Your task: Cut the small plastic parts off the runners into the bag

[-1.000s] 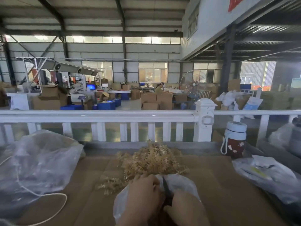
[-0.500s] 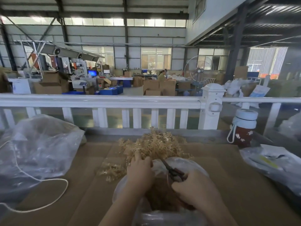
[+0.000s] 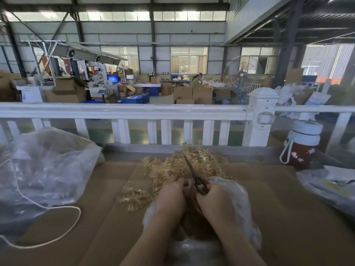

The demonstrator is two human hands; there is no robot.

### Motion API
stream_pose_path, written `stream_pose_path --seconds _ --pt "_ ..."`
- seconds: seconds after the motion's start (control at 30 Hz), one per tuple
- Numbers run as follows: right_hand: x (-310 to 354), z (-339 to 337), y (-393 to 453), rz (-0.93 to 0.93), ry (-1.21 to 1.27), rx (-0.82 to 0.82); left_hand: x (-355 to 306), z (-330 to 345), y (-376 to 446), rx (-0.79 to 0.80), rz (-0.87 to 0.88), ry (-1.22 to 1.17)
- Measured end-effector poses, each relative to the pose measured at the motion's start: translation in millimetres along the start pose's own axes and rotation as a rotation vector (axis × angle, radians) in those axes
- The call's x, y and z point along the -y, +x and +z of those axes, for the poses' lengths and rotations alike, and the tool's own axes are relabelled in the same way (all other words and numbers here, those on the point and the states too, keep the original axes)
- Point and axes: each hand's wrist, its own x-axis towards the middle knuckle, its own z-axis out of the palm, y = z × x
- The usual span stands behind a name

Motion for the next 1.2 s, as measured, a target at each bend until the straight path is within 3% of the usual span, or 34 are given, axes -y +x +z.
stream_pose_path --seconds 0.17,0.27,0.33,0.47,0.6,0.7,0.9,0.97,1.03,1.2 --pt "-2.4 -1.4 15.7 0.03 -0.004 0.049 5.3 7.6 18.1 -0.08 0.013 -0.004" --pt "-4.1 2.0 19.6 0.019 0.003 0.055 8.7 5.9 22.5 -0.316 -0.153 -0.189" --pt "-3.5 9.3 24.1 0.031 0.089 0.064 14.0 0.3 25.9 -0.438 -0.337 -0.17" --pt "-8.8 36.6 36.2 0.103 0.246 0.052 27.8 -7.7 33.1 -0.237 -0.549 -0.191" --pt "-19.7 54.2 48.8 0.11 0.286 0.049 33.8 -8.3 32.3 -0.373 -0.511 -0.4" --pt "-21.1 56.7 55.7 0.12 0.337 0.074 26.7 -14.1 28.6 -0.47 -0.517 -0.42" --pt "-21.3 53.4 59.8 0.195 0.596 0.14 8.7 -35.2 23.0 -0.619 -0.291 -0.582" --pt "-21.2 52.6 58.6 0.218 0.686 0.162 3.9 -42.3 24.4 -0.572 -0.27 -0.706" --pt "-19.4 51.0 57.3 0.242 0.777 0.181 -1.3 -47.7 26.8 -0.425 -0.299 -0.823" --pt "-17.8 47.0 55.8 0.254 0.986 0.224 -11.1 -56.6 19.4 -0.188 -0.182 -0.376"
